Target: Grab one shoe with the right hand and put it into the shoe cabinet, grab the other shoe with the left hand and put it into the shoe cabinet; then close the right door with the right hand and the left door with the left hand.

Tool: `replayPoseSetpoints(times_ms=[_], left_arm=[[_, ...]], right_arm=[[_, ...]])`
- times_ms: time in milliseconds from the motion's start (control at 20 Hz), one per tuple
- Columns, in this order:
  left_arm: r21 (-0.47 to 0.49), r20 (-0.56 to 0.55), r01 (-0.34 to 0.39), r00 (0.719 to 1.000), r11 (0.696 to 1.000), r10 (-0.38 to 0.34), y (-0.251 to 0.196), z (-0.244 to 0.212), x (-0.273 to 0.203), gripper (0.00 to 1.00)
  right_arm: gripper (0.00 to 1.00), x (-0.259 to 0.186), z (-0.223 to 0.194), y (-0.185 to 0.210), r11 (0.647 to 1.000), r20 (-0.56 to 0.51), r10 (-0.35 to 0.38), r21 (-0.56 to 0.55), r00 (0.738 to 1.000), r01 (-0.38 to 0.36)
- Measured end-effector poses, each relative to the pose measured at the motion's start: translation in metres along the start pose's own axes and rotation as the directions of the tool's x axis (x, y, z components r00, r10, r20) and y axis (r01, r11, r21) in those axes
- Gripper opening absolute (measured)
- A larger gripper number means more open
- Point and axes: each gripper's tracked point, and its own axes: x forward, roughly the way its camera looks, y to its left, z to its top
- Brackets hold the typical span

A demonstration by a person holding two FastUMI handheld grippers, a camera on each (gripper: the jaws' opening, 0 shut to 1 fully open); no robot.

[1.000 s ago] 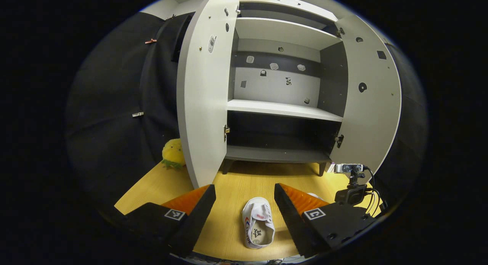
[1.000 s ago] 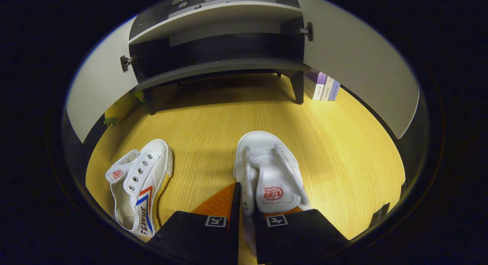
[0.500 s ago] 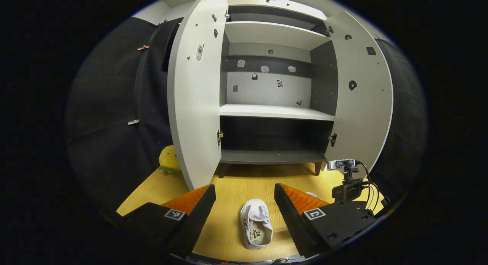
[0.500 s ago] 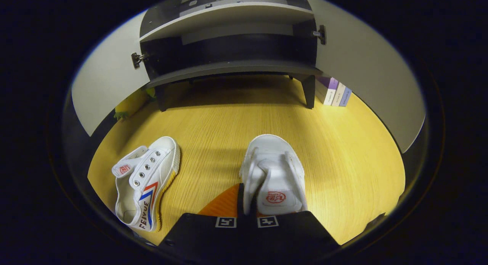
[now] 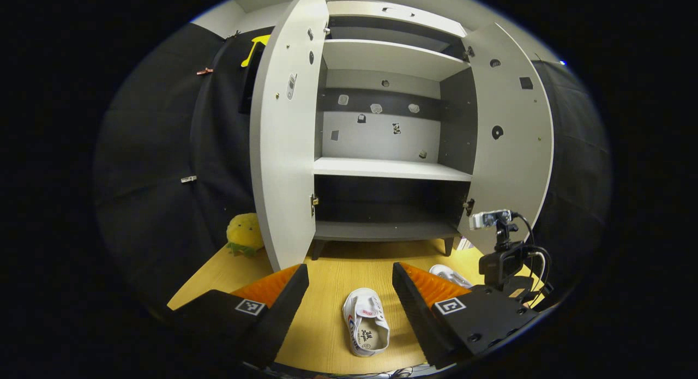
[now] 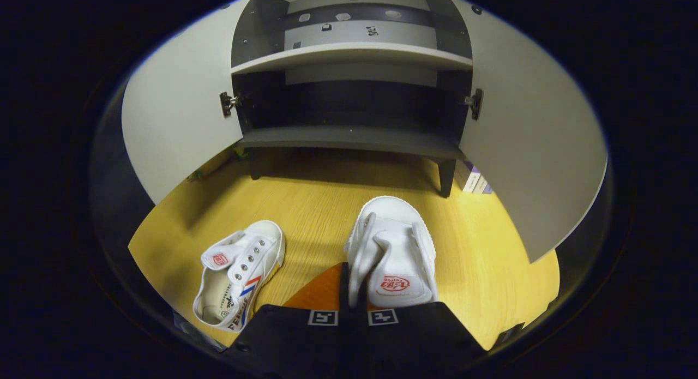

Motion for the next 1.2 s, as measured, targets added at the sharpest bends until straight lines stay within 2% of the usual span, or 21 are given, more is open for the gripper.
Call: replayPoseSetpoints(times_ms=[350, 650, 900, 1200], left_arm=[[0.051, -0.003, 0.038, 0.999, 0.998, -0.038, 0.023, -0.002, -0.015, 0.96], [0.045, 0.029, 0.104, 0.994, 0.994, -0.106, 0.036, 0.01, -0.019, 0.96], [0.043, 0.075, 0.138, 0.987, 0.989, -0.141, 0.043, 0.021, -0.015, 0.96], [0.043, 0.101, 0.14, 0.985, 0.989, -0.144, 0.037, 0.027, -0.023, 0.96]], right_arm=[[0.05, -0.049, 0.106, 0.003, 0.999, 0.139, -0.042, 0.031, 0.989, 0.038], [0.05, -0.072, 0.187, 0.01, 0.997, 0.229, -0.08, 0.028, 0.97, 0.076], [0.05, -0.079, 0.269, 0.009, 0.992, 0.314, -0.128, 0.026, 0.941, 0.126], [0.05, -0.067, 0.359, 0.0, 0.986, 0.412, -0.141, -0.027, 0.9, 0.167]])
